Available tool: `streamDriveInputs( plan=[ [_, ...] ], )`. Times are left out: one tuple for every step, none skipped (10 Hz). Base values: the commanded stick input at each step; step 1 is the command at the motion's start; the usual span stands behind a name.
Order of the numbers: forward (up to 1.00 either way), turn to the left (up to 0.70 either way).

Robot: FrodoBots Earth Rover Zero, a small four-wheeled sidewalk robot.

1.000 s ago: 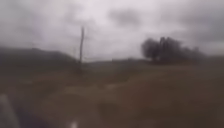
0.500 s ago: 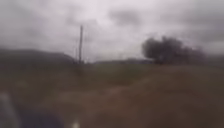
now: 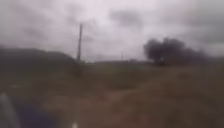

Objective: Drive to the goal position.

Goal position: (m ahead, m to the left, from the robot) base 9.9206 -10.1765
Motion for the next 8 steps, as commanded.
streamDriveInputs(
  plan=[
    [0.70, -0.27],
    [0.70, -0.27],
    [0.70, -0.27],
    [0.70, -0.27],
    [0.70, -0.27],
    [0.70, -0.27],
    [0.70, -0.27],
    [0.70, -0.27]
  ],
)
